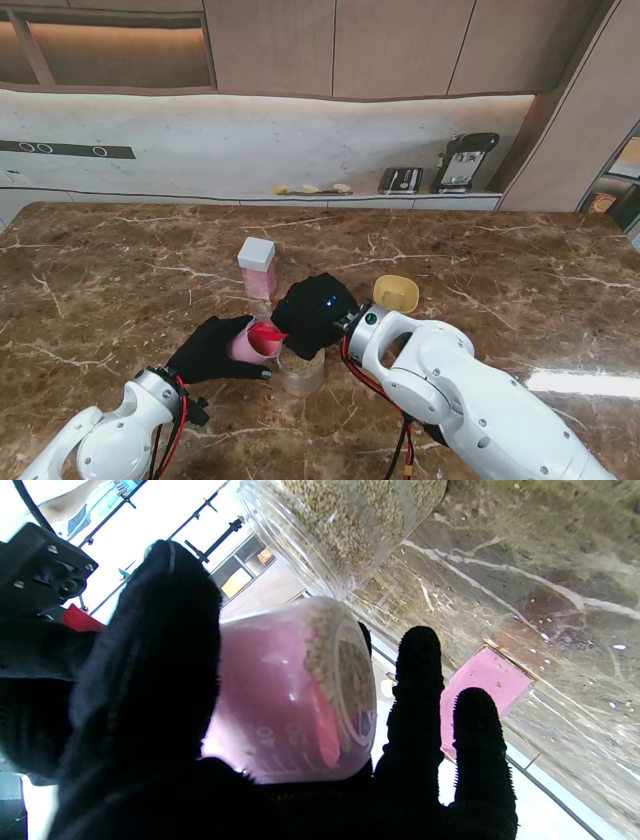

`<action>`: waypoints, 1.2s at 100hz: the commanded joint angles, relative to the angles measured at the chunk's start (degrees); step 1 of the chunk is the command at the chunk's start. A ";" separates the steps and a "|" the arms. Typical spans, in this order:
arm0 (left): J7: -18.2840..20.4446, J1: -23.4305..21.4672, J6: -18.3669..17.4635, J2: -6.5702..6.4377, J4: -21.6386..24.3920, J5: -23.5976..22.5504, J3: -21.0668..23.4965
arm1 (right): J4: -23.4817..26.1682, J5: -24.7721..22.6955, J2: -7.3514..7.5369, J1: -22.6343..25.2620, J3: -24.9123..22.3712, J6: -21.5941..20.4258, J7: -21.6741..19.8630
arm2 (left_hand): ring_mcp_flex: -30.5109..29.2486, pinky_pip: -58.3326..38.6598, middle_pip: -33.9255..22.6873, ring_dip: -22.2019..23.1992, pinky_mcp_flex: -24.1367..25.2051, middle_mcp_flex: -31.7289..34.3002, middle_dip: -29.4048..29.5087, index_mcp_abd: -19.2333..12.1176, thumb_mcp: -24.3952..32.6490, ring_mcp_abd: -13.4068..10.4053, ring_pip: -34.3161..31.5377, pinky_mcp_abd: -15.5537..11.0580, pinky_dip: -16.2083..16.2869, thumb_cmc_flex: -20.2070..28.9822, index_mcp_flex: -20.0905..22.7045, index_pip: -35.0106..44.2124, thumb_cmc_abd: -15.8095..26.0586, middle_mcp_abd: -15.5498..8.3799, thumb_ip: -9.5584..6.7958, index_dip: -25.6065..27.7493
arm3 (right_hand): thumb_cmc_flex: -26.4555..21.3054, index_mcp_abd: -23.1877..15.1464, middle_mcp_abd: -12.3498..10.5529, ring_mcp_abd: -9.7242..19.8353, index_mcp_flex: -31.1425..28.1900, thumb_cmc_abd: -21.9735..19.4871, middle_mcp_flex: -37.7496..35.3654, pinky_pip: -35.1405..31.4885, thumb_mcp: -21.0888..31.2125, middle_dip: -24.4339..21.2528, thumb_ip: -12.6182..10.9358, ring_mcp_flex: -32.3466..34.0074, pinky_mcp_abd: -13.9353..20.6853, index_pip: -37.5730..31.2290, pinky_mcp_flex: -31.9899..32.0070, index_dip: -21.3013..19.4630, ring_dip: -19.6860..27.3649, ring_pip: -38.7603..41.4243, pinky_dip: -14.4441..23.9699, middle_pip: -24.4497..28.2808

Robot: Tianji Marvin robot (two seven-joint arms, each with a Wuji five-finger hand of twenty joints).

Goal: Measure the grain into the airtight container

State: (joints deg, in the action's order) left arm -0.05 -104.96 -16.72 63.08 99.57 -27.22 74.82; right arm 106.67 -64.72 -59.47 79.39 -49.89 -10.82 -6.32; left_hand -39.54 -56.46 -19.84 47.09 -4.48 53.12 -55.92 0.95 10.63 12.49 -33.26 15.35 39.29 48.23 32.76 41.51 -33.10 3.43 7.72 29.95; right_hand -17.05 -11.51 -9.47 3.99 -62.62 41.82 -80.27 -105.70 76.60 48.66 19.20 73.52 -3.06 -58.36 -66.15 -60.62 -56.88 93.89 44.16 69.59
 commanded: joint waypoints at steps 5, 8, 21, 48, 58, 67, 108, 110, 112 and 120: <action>0.10 -0.44 0.11 0.03 0.09 -0.14 0.02 | -0.45 0.89 -0.02 0.14 -0.32 0.57 -1.88 | -0.57 1.16 -4.16 0.51 1.10 6.86 -0.54 -12.07 20.00 -1.40 -0.46 0.33 0.21 11.80 12.48 10.37 14.19 -3.18 2.04 -0.22 | 0.65 -3.26 -2.88 2.07 -2.72 -0.85 -2.69 -12.01 4.66 0.35 -0.60 1.96 2.31 -0.41 -2.72 -1.19 -0.72 4.10 0.23 2.62; 0.05 -0.48 0.07 0.04 0.10 -0.20 0.05 | -0.52 1.74 -0.09 0.25 -0.42 0.75 -1.95 | -0.58 1.16 -4.14 0.50 1.09 6.83 -0.52 -12.11 20.00 -1.48 -0.46 0.36 0.21 11.80 12.46 10.37 14.19 -3.17 2.04 -0.21 | 0.46 -2.85 -2.56 1.82 -2.76 -0.65 -2.69 -12.01 4.71 0.34 -0.62 1.94 2.31 -0.46 -2.72 -1.19 -0.73 4.12 0.23 2.62; -0.06 -0.53 0.04 0.07 0.11 -0.19 0.22 | -0.12 2.99 -0.18 0.76 -1.24 1.04 -2.28 | -0.59 1.19 -4.10 0.48 1.12 6.88 -0.48 -12.06 20.05 -1.41 -0.45 0.41 0.20 11.87 12.52 10.41 14.19 -3.12 2.01 -0.22 | 0.46 -2.86 -2.60 1.74 -2.67 -0.68 -2.70 -12.01 4.73 0.34 -0.62 1.95 2.31 -0.44 -2.72 -1.18 -0.73 4.13 0.23 2.61; -0.21 -0.46 -0.21 0.09 0.12 -0.30 0.33 | 1.28 5.80 -0.33 1.91 -3.80 2.22 -3.89 | -0.62 1.21 -4.04 0.43 1.11 6.86 -0.48 -12.22 19.99 -1.42 -0.40 0.41 0.19 11.95 12.57 10.50 14.19 -3.26 2.00 -0.16 | 0.47 -2.86 -2.56 1.73 -2.62 -0.68 -2.70 -12.01 4.68 0.35 -0.64 1.95 2.31 -0.49 -2.72 -1.21 -0.73 4.15 0.23 2.62; -0.22 -0.53 -0.20 0.09 0.19 -0.33 0.42 | 1.61 6.40 -0.37 2.30 -4.71 2.43 -4.14 | -0.63 1.21 -4.01 0.42 1.11 6.87 -0.48 -12.26 19.96 -1.44 -0.38 0.41 0.19 11.99 12.55 10.51 14.18 -3.24 1.99 -0.13 | 0.52 -2.73 -2.56 1.73 -2.58 -0.69 -2.70 -12.01 4.68 0.35 -0.68 1.95 2.31 -0.49 -2.72 -1.18 -0.73 4.15 0.23 2.62; -0.23 -0.57 -0.19 0.09 0.26 -0.36 0.47 | 1.92 8.17 -0.40 2.64 -5.57 2.99 -5.05 | -0.67 1.19 -4.02 0.42 1.08 6.94 -0.48 -12.28 19.94 -1.39 -0.38 0.49 0.20 11.96 12.62 10.51 14.21 -3.22 1.98 -0.12 | 0.49 -2.73 -2.56 1.73 -2.58 -0.67 -2.70 -12.01 4.67 0.35 -0.70 1.95 2.31 -0.51 -2.72 -1.17 -0.73 4.15 0.23 2.62; -0.69 -0.41 -0.63 0.17 0.14 -0.61 0.70 | 1.86 24.05 -0.21 3.61 -12.49 8.75 -13.02 | -0.62 1.22 -3.97 0.48 1.16 6.87 -0.56 -12.20 19.93 -1.32 -0.44 0.47 0.19 11.95 12.60 10.45 14.19 -3.11 1.98 -0.07 | 0.06 -2.10 -1.98 1.22 -2.16 -0.35 -2.71 -11.69 4.50 0.21 -0.88 1.93 1.67 -0.71 -2.61 -1.03 -0.63 4.04 0.13 2.28; -0.74 -0.39 -0.65 0.18 0.11 -0.61 0.69 | 1.67 24.90 -0.18 3.55 -12.85 9.13 -13.46 | -0.63 1.22 -3.98 0.49 1.15 6.90 -0.56 -12.26 19.94 -1.37 -0.44 0.46 0.19 11.97 12.61 10.45 14.19 -3.18 1.97 -0.07 | 0.02 -2.04 -1.98 1.22 -2.15 -0.34 -2.71 -11.69 4.50 0.21 -0.90 1.93 1.65 -0.72 -2.61 -1.02 -0.63 4.04 0.13 2.28; -0.79 -0.38 -0.67 0.19 0.09 -0.61 0.69 | 1.47 25.75 -0.14 3.48 -13.24 9.56 -13.97 | -0.59 1.22 -3.97 0.48 1.14 6.88 -0.56 -12.21 19.94 -1.37 -0.43 0.44 0.19 11.97 12.57 10.43 14.19 -3.17 1.97 -0.08 | 0.03 -1.94 -1.98 1.20 -2.13 -0.33 -2.71 -11.68 4.45 0.21 -0.91 1.93 1.61 -0.76 -2.61 -1.00 -0.62 4.05 0.14 2.28; -0.92 -0.32 -0.71 0.21 0.02 -0.65 0.69 | 0.36 29.02 0.01 3.07 -14.66 11.44 -15.87 | -0.58 1.25 -3.96 0.48 1.18 6.91 -0.55 -12.13 19.95 -1.31 -0.42 0.44 0.18 11.97 12.59 10.42 14.17 -3.13 1.97 -0.08 | -0.04 -1.91 -1.95 1.20 -2.07 -0.28 -2.70 -11.67 4.36 0.21 -0.97 1.93 1.55 -0.82 -2.61 -0.94 -0.60 4.05 0.15 2.26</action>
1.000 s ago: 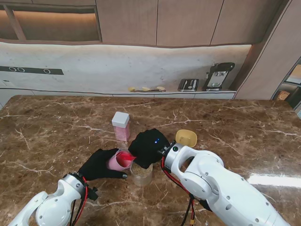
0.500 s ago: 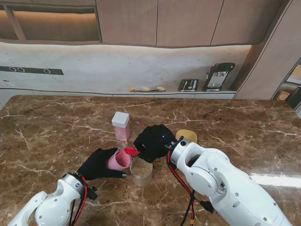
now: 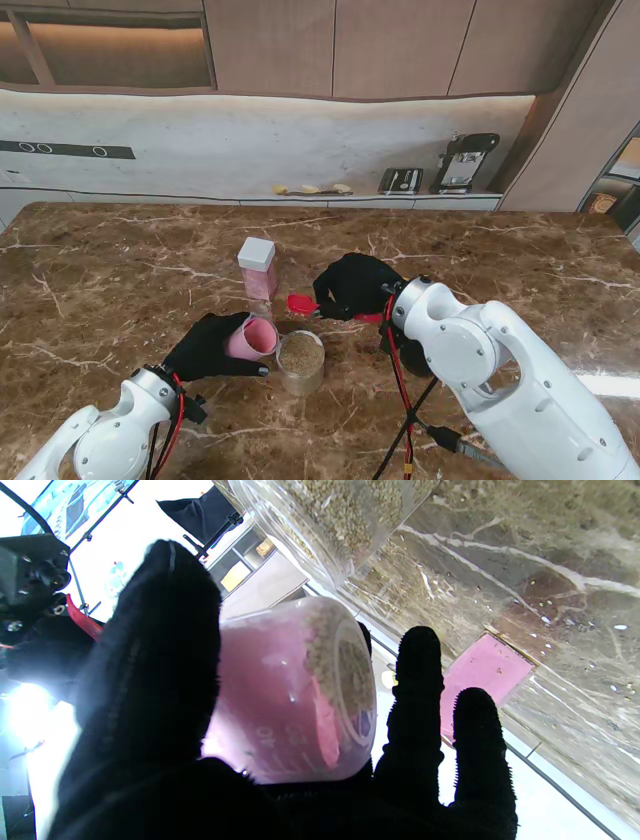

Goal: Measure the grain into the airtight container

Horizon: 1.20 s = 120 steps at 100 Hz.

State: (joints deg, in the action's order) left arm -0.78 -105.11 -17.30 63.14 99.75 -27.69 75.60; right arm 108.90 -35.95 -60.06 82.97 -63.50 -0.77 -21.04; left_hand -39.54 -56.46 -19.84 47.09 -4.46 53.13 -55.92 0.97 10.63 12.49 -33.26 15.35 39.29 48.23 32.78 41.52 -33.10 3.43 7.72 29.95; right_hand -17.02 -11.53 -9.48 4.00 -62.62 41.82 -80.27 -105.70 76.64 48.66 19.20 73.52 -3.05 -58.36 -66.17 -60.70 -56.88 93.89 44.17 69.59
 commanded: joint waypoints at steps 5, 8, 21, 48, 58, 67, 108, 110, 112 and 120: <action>-0.21 -0.18 -0.14 0.16 -0.18 -0.18 -0.05 | -2.95 1.86 0.67 -0.96 -1.78 2.73 -2.07 | -0.57 1.25 -3.96 0.48 1.14 6.89 -0.56 -12.18 19.95 -1.35 -0.43 0.40 0.17 11.96 12.57 10.40 14.20 -3.14 1.98 -0.09 | -0.10 -1.82 -1.92 1.19 -1.97 -0.28 -2.69 -11.67 4.30 0.20 -1.00 1.93 1.52 -0.82 -2.60 -0.83 -0.60 4.05 0.15 2.24; -0.25 -0.19 -0.16 0.17 -0.19 -0.18 -0.04 | -3.73 2.58 0.70 -1.28 -2.16 3.56 -2.54 | -0.56 1.26 -3.95 0.48 1.14 6.88 -0.55 -12.20 19.94 -1.42 -0.43 0.38 0.17 11.95 12.57 10.39 14.18 -3.16 1.98 -0.09 | -0.11 -1.73 -1.88 1.19 -1.94 -0.25 -2.69 -11.65 4.26 0.19 -1.00 1.93 1.51 -0.85 -2.59 -0.83 -0.59 4.06 0.15 2.21; -0.46 -0.18 -0.44 0.20 -0.24 -0.21 0.02 | -8.04 4.94 0.55 -2.88 -3.40 6.86 -2.91 | -0.52 1.28 -3.93 0.46 1.17 6.87 -0.55 -12.17 19.91 -1.40 -0.40 0.35 0.16 11.93 12.60 10.36 14.18 -3.14 1.99 -0.13 | -0.27 -1.48 -1.66 0.91 -1.71 -0.15 -2.69 -11.45 4.16 0.13 -1.01 1.90 1.15 -0.94 -2.52 -0.77 -0.53 3.97 0.06 2.05; -1.27 -0.15 -1.11 0.33 -0.67 -0.57 0.24 | -19.37 7.49 0.02 -8.53 -3.18 13.65 -2.51 | -0.63 1.33 -3.90 0.40 1.16 6.94 -0.50 -12.28 19.92 -1.48 -0.36 0.37 0.13 11.96 12.55 10.37 14.09 -3.34 2.00 -0.13 | -0.58 -1.21 -1.15 0.24 -1.44 0.09 -2.71 -11.43 4.19 0.10 -0.89 1.88 0.24 -1.16 -2.49 -0.59 -0.40 3.98 -0.06 1.92; -1.34 -0.21 -1.09 0.33 -0.90 -0.61 0.32 | -22.80 5.92 -0.05 -10.68 -2.32 14.96 -1.98 | -0.63 1.33 -3.89 0.39 1.16 6.94 -0.51 -12.31 19.96 -1.50 -0.35 0.37 0.13 11.93 12.59 10.37 14.12 -3.29 2.00 -0.14 | -0.46 -1.05 -1.09 0.13 -1.39 -0.04 -2.72 -11.45 4.19 0.09 -0.82 1.89 0.08 -1.23 -2.49 -0.54 -0.35 3.97 -0.10 1.89; -1.53 -0.42 -1.16 0.36 -0.98 -0.73 0.52 | -25.19 2.81 0.14 -12.33 -1.59 15.34 -2.08 | -0.69 1.33 -3.92 0.38 1.16 6.96 -0.53 -12.35 19.95 -1.54 -0.36 0.37 0.13 11.88 12.57 10.39 14.20 -3.31 2.01 -0.14 | -0.34 -1.09 -1.13 0.14 -1.36 -0.10 -2.72 -11.46 4.19 0.12 -0.76 1.89 0.00 -1.28 -2.49 -0.48 -0.31 3.96 -0.14 1.90; -1.87 -0.68 -0.71 0.42 -1.46 -1.06 0.99 | -32.89 -3.62 1.55 -17.79 1.73 12.51 -6.65 | -0.65 1.49 -3.95 0.42 1.20 6.98 -0.55 -12.26 20.07 -1.42 -0.38 0.51 0.03 11.80 12.62 10.39 14.14 -3.19 2.03 -0.14 | -0.17 -1.38 -1.31 0.22 -1.13 -0.31 -2.71 -11.40 4.07 0.16 -0.74 1.88 0.00 -1.20 -2.48 -0.47 -0.23 3.99 -0.25 1.86; -1.88 -0.70 -0.66 0.42 -1.43 -1.08 1.00 | -33.15 -3.68 1.60 -18.03 1.96 12.24 -6.89 | -0.63 1.49 -3.94 0.42 1.20 6.96 -0.55 -12.22 20.10 -1.43 -0.38 0.51 0.03 11.84 12.63 10.39 14.14 -3.21 2.02 -0.14 | -0.11 -1.42 -1.31 0.22 -1.07 -0.35 -2.71 -11.36 4.03 0.16 -0.73 1.88 0.01 -1.17 -2.47 -0.48 -0.23 3.98 -0.27 1.85; -1.89 -0.71 -0.62 0.42 -1.40 -1.09 1.00 | -33.33 -3.74 1.67 -18.27 2.21 12.09 -7.26 | -0.62 1.49 -3.94 0.43 1.20 6.95 -0.56 -12.22 20.09 -1.45 -0.38 0.51 0.03 11.83 12.62 10.39 14.15 -3.21 2.03 -0.14 | -0.06 -1.50 -1.33 0.22 -1.00 -0.40 -2.69 -11.28 3.98 0.14 -0.74 1.88 0.03 -1.15 -2.45 -0.50 -0.22 3.97 -0.31 1.81; -1.91 -0.73 -0.54 0.42 -1.35 -1.15 1.01 | -33.98 -3.66 1.87 -19.13 3.25 11.65 -8.36 | -0.65 1.49 -3.95 0.45 1.20 6.92 -0.58 -12.26 20.10 -1.42 -0.42 0.51 0.02 11.85 12.63 10.39 14.10 -3.19 2.03 -0.12 | -0.07 -1.53 -1.37 0.24 -0.80 -0.38 -2.68 -11.23 3.86 0.11 -0.76 1.88 0.06 -1.04 -2.46 -0.50 -0.18 3.90 -0.34 1.71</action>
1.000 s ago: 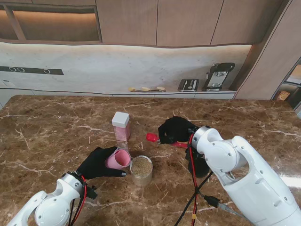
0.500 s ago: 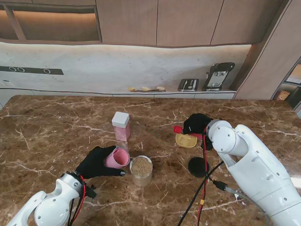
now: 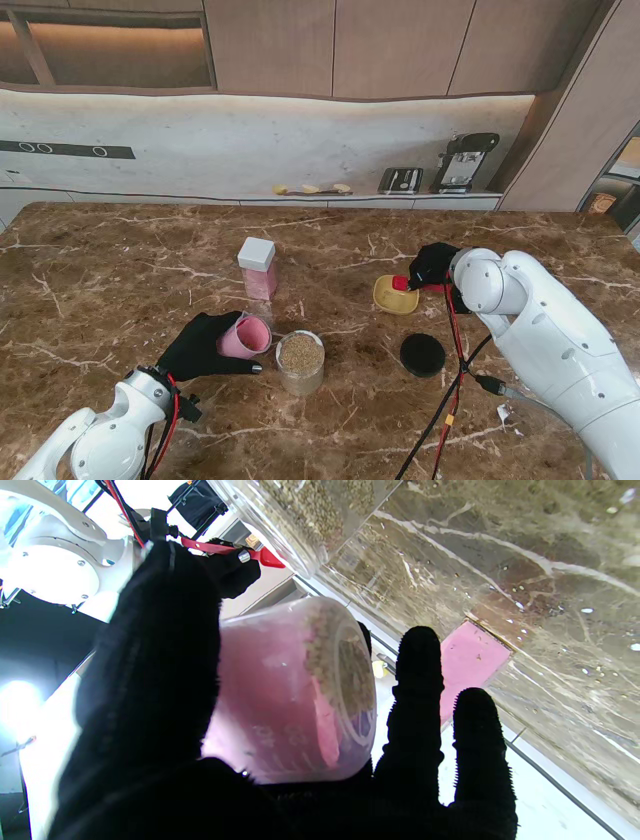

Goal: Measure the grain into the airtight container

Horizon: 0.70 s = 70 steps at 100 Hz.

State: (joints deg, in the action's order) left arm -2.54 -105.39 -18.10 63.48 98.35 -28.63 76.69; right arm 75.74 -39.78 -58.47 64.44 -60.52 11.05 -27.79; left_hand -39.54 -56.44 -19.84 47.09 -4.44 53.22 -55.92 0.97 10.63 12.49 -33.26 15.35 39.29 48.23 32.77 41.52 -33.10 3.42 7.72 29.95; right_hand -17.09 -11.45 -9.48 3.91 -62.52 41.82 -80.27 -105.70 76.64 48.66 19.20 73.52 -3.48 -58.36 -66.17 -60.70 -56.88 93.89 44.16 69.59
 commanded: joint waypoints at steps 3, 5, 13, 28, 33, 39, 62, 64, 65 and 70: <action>-0.12 -0.46 0.29 0.07 0.07 -0.23 -0.06 | -0.99 0.19 0.35 -0.92 0.70 -0.35 -2.07 | -0.59 1.48 -3.92 0.45 1.18 6.77 -0.57 -12.24 20.11 -1.41 -0.40 0.50 0.02 11.86 12.61 10.39 14.15 -3.17 2.03 -0.12 | -0.03 -1.63 -1.37 0.34 -0.81 -0.41 -2.68 -11.18 3.84 0.10 -0.77 1.87 0.49 -1.00 -2.45 -0.51 -0.16 3.85 -0.36 1.67; -0.09 -0.47 0.32 0.07 0.08 -0.23 -0.05 | -1.14 0.15 0.39 -1.14 1.01 -0.44 -2.25 | -0.62 1.49 -3.94 0.46 1.19 6.81 -0.59 -12.20 20.10 -1.43 -0.42 0.48 0.01 11.87 12.64 10.41 14.08 -3.19 2.03 -0.11 | -0.01 -1.64 -1.38 0.35 -0.79 -0.45 -2.68 -11.15 3.81 0.09 -0.78 1.87 0.50 -1.00 -2.44 -0.52 -0.15 3.81 -0.38 1.65; -0.05 -0.55 0.45 0.06 0.15 -0.28 -0.03 | -2.28 0.11 0.44 -2.22 2.53 -0.92 -2.54 | -0.61 1.50 -3.97 0.46 1.19 6.85 -0.60 -12.18 20.10 -1.36 -0.43 0.45 0.00 11.84 12.59 10.37 14.11 -3.16 2.04 -0.14 | 0.09 -1.74 -1.42 0.38 -0.63 -0.55 -2.66 -10.97 3.71 0.06 -0.78 1.88 0.52 -0.93 -2.41 -0.56 -0.10 3.71 -0.46 1.53; -0.02 -0.79 0.95 0.07 0.33 -0.27 0.00 | -5.11 0.99 0.15 -4.31 5.73 -0.71 -1.61 | -0.57 1.53 -3.98 0.47 1.18 6.82 -0.60 -12.15 20.10 -1.42 -0.45 0.42 -0.03 11.83 12.62 10.37 14.11 -3.17 2.05 -0.15 | 0.08 -1.89 -1.46 0.41 -0.45 -0.64 -2.69 -10.82 3.58 0.05 -0.75 1.89 0.53 -0.83 -2.41 -0.69 -0.03 3.58 -0.55 1.40; -0.06 -0.83 1.08 0.09 0.32 -0.21 0.02 | -5.73 1.02 0.13 -4.97 6.74 -0.71 -1.53 | -0.55 1.58 -3.98 0.47 1.23 6.82 -0.61 -12.13 20.11 -1.48 -0.45 0.42 -0.06 11.89 12.60 10.34 14.13 -3.13 2.04 -0.17 | 0.15 -1.92 -1.46 0.41 -0.41 -0.66 -2.69 -10.82 3.57 0.06 -0.72 1.89 0.53 -0.80 -2.41 -0.71 -0.03 3.58 -0.56 1.39; -0.01 -0.87 1.16 0.08 0.32 -0.21 0.06 | -6.49 0.70 0.10 -5.73 7.85 -1.01 -1.31 | -0.57 1.60 -3.97 0.47 1.22 6.82 -0.60 -12.20 20.11 -1.47 -0.46 0.42 -0.08 11.87 12.62 10.38 14.09 -3.25 2.05 -0.15 | 0.36 -2.18 -1.67 0.47 0.03 -0.91 -2.65 -10.80 3.42 0.03 -0.64 1.88 0.53 -0.57 -2.41 -0.74 0.03 3.47 -0.57 1.24; -0.02 -0.89 1.26 0.09 0.27 -0.10 -0.06 | -8.90 1.18 -0.17 -7.57 10.34 -2.88 -0.19 | -0.56 1.59 -3.95 0.43 1.15 6.87 -0.56 -12.15 20.16 -1.43 -0.44 0.38 -0.10 11.89 12.56 10.37 14.06 -3.23 2.05 -0.19 | 0.26 -2.52 -1.89 0.62 0.90 -1.34 -2.66 -10.63 2.60 0.12 -0.56 1.92 0.55 0.13 -2.38 -0.45 0.22 3.31 -0.68 1.10; 0.03 -0.89 1.28 0.08 0.28 -0.09 -0.06 | -9.03 1.17 -0.18 -7.67 10.46 -3.17 -0.09 | -0.57 1.60 -3.94 0.43 1.17 6.85 -0.57 -12.14 20.15 -1.50 -0.44 0.37 -0.11 11.87 12.54 10.38 14.10 -3.28 2.06 -0.19 | 0.31 -2.59 -1.89 0.62 0.97 -1.47 -2.66 -10.55 2.53 0.13 -0.55 1.92 0.56 0.18 -2.36 -0.44 0.22 3.31 -0.71 1.09; 0.06 -0.89 1.30 0.07 0.28 -0.08 -0.06 | -9.11 1.15 -0.18 -7.71 10.51 -3.34 -0.02 | -0.57 1.61 -3.94 0.43 1.17 6.84 -0.57 -12.16 20.13 -1.52 -0.44 0.37 -0.11 11.84 12.55 10.39 14.10 -3.29 2.07 -0.19 | 0.37 -2.61 -1.91 0.62 0.98 -1.50 -2.65 -10.51 2.48 0.13 -0.53 1.92 0.56 0.19 -2.35 -0.44 0.23 3.31 -0.73 1.08; 0.18 -0.89 1.36 0.06 0.33 -0.04 -0.05 | -9.61 1.14 -0.24 -7.99 10.78 -4.34 0.38 | -0.56 1.62 -3.96 0.42 1.18 6.86 -0.58 -12.15 20.15 -1.43 -0.42 0.41 -0.12 11.89 12.55 10.40 14.07 -3.23 2.06 -0.20 | 0.40 -2.92 -2.03 0.70 1.25 -1.88 -2.62 -10.16 2.23 0.16 -0.52 1.91 0.56 0.39 -2.30 -0.46 0.31 3.17 -0.88 0.97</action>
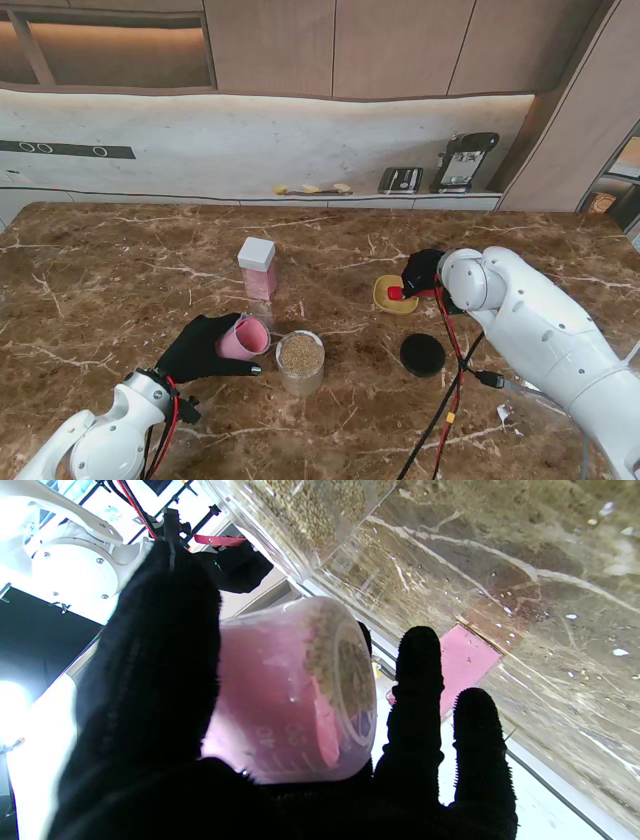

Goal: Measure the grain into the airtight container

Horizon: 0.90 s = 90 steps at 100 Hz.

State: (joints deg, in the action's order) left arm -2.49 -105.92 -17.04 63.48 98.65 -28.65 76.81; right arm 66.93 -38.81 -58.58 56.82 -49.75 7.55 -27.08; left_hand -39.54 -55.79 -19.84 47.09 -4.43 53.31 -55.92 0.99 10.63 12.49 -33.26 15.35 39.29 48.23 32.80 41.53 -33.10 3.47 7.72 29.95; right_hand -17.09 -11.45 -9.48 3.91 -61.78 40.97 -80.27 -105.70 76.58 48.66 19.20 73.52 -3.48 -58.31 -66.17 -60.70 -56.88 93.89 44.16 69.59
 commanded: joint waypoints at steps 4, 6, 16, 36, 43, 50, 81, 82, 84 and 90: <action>0.16 -0.34 0.32 0.05 0.04 0.01 -0.17 | -1.15 0.31 -0.07 -0.78 0.39 -1.55 -0.57 | -0.58 0.97 -3.96 0.42 1.17 6.76 -0.59 -12.21 20.14 -1.48 -0.44 0.42 -0.13 11.88 12.51 10.39 14.08 -3.32 2.06 -0.20 | 0.28 -2.97 -2.07 0.74 0.67 -1.33 -2.63 -9.84 1.92 0.20 -0.51 1.91 0.48 0.44 -2.26 -0.56 0.40 3.00 -1.03 0.88; 0.16 -0.32 0.32 0.06 0.03 0.01 -0.18 | -1.29 0.34 -0.02 -0.98 0.60 -1.81 -0.75 | -0.57 0.97 -3.95 0.42 1.17 6.75 -0.58 -12.24 20.14 -1.48 -0.43 0.42 -0.13 11.88 12.51 10.39 14.10 -3.35 2.06 -0.20 | 0.27 -2.97 -2.08 0.75 0.69 -1.39 -2.63 -9.80 1.85 0.20 -0.51 1.91 0.46 0.45 -2.26 -0.58 0.42 2.97 -1.04 0.86; 0.11 -0.18 0.27 0.07 -0.10 0.04 -0.26 | -2.17 0.26 0.13 -1.98 1.67 -3.10 -1.38 | -0.63 0.94 -3.95 0.41 1.10 6.78 -0.56 -12.22 20.14 -1.48 -0.43 0.33 -0.13 11.89 12.52 10.42 14.07 -3.32 2.06 -0.20 | 0.19 -2.97 -2.11 0.78 0.71 -1.59 -2.61 -9.61 1.67 0.25 -0.54 1.92 0.39 0.52 -2.22 -0.65 0.48 2.87 -1.14 0.77; 0.24 -0.24 0.53 0.04 -0.13 0.07 -0.35 | -3.90 -0.25 -0.05 -3.13 3.60 -4.17 -0.11 | -0.63 0.97 -3.95 0.40 1.15 6.78 -0.56 -12.23 20.16 -1.45 -0.42 0.36 -0.15 11.90 12.59 10.47 14.07 -3.31 2.06 -0.19 | 0.21 -3.36 -2.49 0.90 1.94 -2.19 -2.54 -8.95 0.81 0.30 -0.61 1.92 0.18 1.55 -2.12 -0.41 0.74 2.34 -1.43 0.10; 0.21 -0.31 0.63 0.05 -0.08 0.06 -0.35 | -4.21 -0.55 -0.14 -3.21 3.91 -4.47 0.68 | -0.64 0.96 -3.94 0.41 1.13 6.77 -0.56 -12.23 20.16 -1.50 -0.43 0.34 -0.15 11.89 12.52 10.42 14.06 -3.27 2.06 -0.21 | -0.37 -2.91 -2.53 0.95 2.98 -2.31 -2.52 -8.54 -0.13 0.46 -0.91 1.94 0.04 2.91 -2.08 1.73 0.93 1.95 -1.63 -0.50; 0.24 -0.37 0.72 0.04 -0.06 0.02 -0.33 | -4.38 -0.88 -0.24 -3.13 3.81 -4.76 1.46 | -0.55 0.96 -3.94 0.41 1.15 6.75 -0.57 -12.16 20.17 -1.40 -0.40 0.34 -0.15 11.89 12.58 10.45 14.07 -3.15 2.06 -0.21 | -0.94 -2.22 -2.55 0.97 4.19 -2.23 -2.59 -8.39 -0.84 1.16 -1.29 1.94 -0.06 2.70 -2.06 5.59 1.05 1.80 -1.75 -1.04; -0.02 -0.17 0.59 0.10 -0.35 0.17 -0.53 | -4.53 -2.26 -0.60 -2.37 2.44 -5.85 4.57 | -0.49 0.97 -3.94 0.44 1.22 6.69 -0.60 -12.03 20.19 -1.40 -0.45 0.37 -0.16 11.90 12.52 10.42 14.07 -3.15 2.07 -0.21 | -2.06 -1.09 -2.64 0.97 5.73 -1.48 -2.59 -8.32 -1.64 1.48 -1.54 1.93 -0.05 1.97 -2.03 12.26 1.08 1.75 -1.79 -1.13; -0.02 -0.17 0.59 0.10 -0.36 0.17 -0.53 | -4.52 -2.30 -0.59 -2.38 2.46 -5.88 4.53 | -0.53 0.96 -3.95 0.45 1.20 6.72 -0.61 -12.06 20.19 -1.35 -0.47 0.37 -0.16 11.91 12.53 10.43 14.04 -3.19 2.07 -0.21 | -2.08 -1.11 -2.65 0.97 5.74 -1.49 -2.59 -8.30 -1.65 1.48 -1.55 1.93 -0.06 1.97 -2.03 12.30 1.09 1.74 -1.80 -1.13; -0.02 -0.17 0.58 0.10 -0.37 0.17 -0.54 | -4.51 -2.41 -0.55 -2.41 2.51 -5.95 4.45 | -0.54 0.94 -3.93 0.45 1.18 6.70 -0.60 -12.12 20.21 -1.35 -0.48 0.37 -0.16 11.91 12.54 10.43 14.12 -3.14 2.06 -0.21 | -2.11 -1.13 -2.67 0.96 5.78 -1.56 -2.54 -8.19 -1.71 1.46 -1.55 1.92 -0.08 1.96 -2.00 12.45 1.12 1.66 -1.84 -1.21; 0.01 -0.19 0.57 0.10 -0.38 0.22 -0.56 | -4.56 -2.99 -0.46 -2.52 2.77 -6.21 4.45 | -0.47 0.97 -3.93 0.45 1.24 6.68 -0.61 -12.06 20.20 -1.39 -0.48 0.36 -0.17 11.95 12.50 10.41 14.07 -3.14 2.06 -0.22 | -2.27 -1.03 -2.68 0.89 6.08 -1.54 -2.52 -7.88 -1.99 1.44 -1.56 1.92 -0.21 2.23 -1.95 13.36 1.25 1.34 -1.97 -1.47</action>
State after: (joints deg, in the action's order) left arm -2.45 -105.85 -16.51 63.48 98.53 -28.51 76.47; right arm 62.73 -41.32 -59.25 54.40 -47.22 1.51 -21.73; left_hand -39.54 -55.78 -19.84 47.09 -4.43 53.31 -55.92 1.01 10.63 12.49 -33.26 15.35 39.29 48.23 32.80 41.53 -33.10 3.47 7.72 29.95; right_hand -17.95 -11.59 -9.64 3.91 -56.68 38.62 -80.27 -105.72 74.27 49.31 19.20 73.52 -3.53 -56.24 -66.17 -48.39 -56.88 93.71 43.04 68.06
